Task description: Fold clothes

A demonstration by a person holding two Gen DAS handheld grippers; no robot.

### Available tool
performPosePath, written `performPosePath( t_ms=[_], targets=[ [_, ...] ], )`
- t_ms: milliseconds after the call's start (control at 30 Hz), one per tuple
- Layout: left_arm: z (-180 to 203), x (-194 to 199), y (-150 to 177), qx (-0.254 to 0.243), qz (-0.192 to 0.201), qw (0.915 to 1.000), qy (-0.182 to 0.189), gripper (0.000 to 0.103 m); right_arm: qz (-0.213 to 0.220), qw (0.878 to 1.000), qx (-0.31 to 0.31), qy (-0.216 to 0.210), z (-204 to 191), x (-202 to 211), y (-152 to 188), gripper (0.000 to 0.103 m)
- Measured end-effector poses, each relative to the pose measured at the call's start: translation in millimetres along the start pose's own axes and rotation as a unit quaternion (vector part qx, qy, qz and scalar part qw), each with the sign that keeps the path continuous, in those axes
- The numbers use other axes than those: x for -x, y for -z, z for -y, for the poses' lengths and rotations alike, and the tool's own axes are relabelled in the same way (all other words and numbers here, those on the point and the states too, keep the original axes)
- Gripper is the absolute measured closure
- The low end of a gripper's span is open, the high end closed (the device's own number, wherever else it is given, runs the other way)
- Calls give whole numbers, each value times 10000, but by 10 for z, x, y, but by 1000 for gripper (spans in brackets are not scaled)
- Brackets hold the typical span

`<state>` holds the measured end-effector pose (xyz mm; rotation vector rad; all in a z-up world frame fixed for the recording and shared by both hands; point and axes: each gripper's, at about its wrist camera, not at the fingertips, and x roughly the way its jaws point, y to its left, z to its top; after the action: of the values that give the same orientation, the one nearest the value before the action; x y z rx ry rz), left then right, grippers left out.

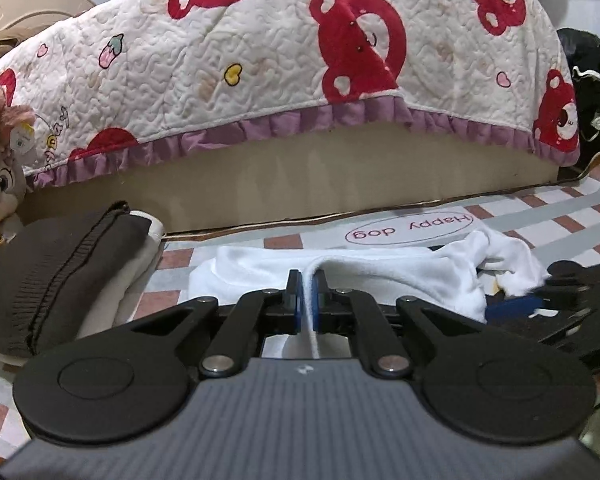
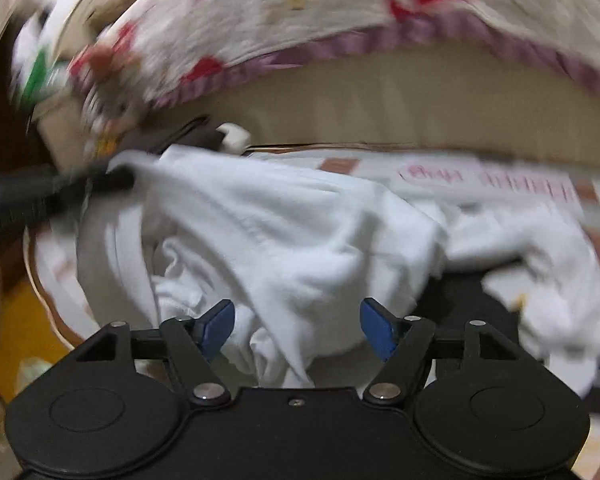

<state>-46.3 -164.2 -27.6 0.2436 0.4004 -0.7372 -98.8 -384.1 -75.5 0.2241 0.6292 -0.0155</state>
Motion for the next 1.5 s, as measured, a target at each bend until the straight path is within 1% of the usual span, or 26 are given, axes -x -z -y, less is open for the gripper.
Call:
performPosePath(
  t_ms=[100, 133, 167, 200, 233, 300, 367, 400, 467, 500, 533, 633, 800, 900, 967, 1067, 1133, 1167, 1200, 1233, 1300, 1367, 1400, 1433, 1467, 1500],
  targets=[
    [-55, 15, 33, 249, 24, 9995, 216, 99, 192, 9985, 183, 489, -15, -165, -37, 30],
    [-75, 24, 57, 358, 34, 9982, 476, 98, 226, 9988, -10, 443, 76, -170, -48, 46],
    [-91, 35, 83, 471, 45, 9961, 742, 98, 259, 9987, -204, 394, 167, -174, -59, 55],
    [-64, 56, 130, 584, 60, 9930, 1026, 98, 293, 9982, -399, 345, 259, -178, -71, 75],
    [24, 52, 171, 436, 36, 9929, 1109, 98, 360, 9971, -586, 318, 338, -144, -71, 89],
    [204, 43, 252, 130, -21, 9920, 1256, 94, 495, 9938, -958, 263, 495, -73, -73, 89],
    [402, -7, 306, -281, -213, 9923, 1185, 92, 703, 9880, -1370, -153, 575, -9, -77, 89],
    [461, -28, 327, -329, -288, 9907, 1286, 85, 806, 9836, -1574, -362, 615, 23, -79, 89],
    [530, -22, 350, -287, -295, 9853, 1657, 66, 1066, 9770, -1700, -722, 620, 138, -90, 90],
    [566, -10, 360, -268, -264, 9825, 1827, 51, 1195, 9729, -1761, -902, 622, 196, -96, 90],
    [604, 2, 369, -272, -231, 9799, 1963, 44, 1275, 9707, -1754, -1039, 597, 256, -92, 90],
    [766, -12, 395, -878, -146, 9875, 1299, 42, 1352, 9692, -1607, -1285, 504, 342, -105, 90],
    [647, -245, 482, -714, -774, 9935, 439, 42, 1406, 9688, -1325, -1549, 384, 395, -142, 90],
    [522, -310, 513, -482, -1137, 9911, 488, 42, 1416, 9676, -1281, -1652, 371, 420, -152, 90],
    [536, -251, 539, -639, -1245, 9872, 767, 42, 1478, 9698, -1155, -1559, 351, 465, -155, 90],
    [644, -160, 596, -1389, -1200, 9810, 627, 42, 1717, 9698, -944, -1450, 325, 580, -206, 90],
    [599, -151, 610, -1598, -1231, 9789, 321, 41, 1894, 9674, -931, -1403, 353, 668, -238, 90],
    [548, -151, 605, -1581, -1251, 9793, 174, 41, 1979, 9661, -943, -1363, 376, 708, -251, 90],
    [432, -168, 590, -1232, -1267, 9842, 87, 39, 2033, 9646, -1032, -1328, 430, 736, -258, 90],
    [315, -186, 574, -881, -1281, 9878, 0, 30, 2086, 9629, -1121, -1294, 485, 763, -265, 90],
    [86, -221, 546, -184, -1308, 9911, -168, 22, 2065, 9619, -1357, -1169, 615, 763, -239, 90],
    [-85, -264, 570, 359, -1387, 9894, -246, 22, 1971, 9629, -1539, -1011, 706, 727, -212, 90],
    [-128, -264, 570, 457, -1338, 9896, -261, 32, 1931, 9638, -1567, -961, 718, 710, -211, 90],
    [-111, -236, 548, 334, -1216, 9917, -265, 52, 1890, 9646, -1594, -912, 730, 693, -210, 90],
    [-93, -207, 526, 212, -1093, 9934, -270, 65, 1860, 9658, -1578, -882, 723, 684, -212, 90],
    [-74, -175, 502, 79, -965, 9949, -286, 91, 1807, 9679, -1537, -835, 707, 666, -213, 90]
  ],
)
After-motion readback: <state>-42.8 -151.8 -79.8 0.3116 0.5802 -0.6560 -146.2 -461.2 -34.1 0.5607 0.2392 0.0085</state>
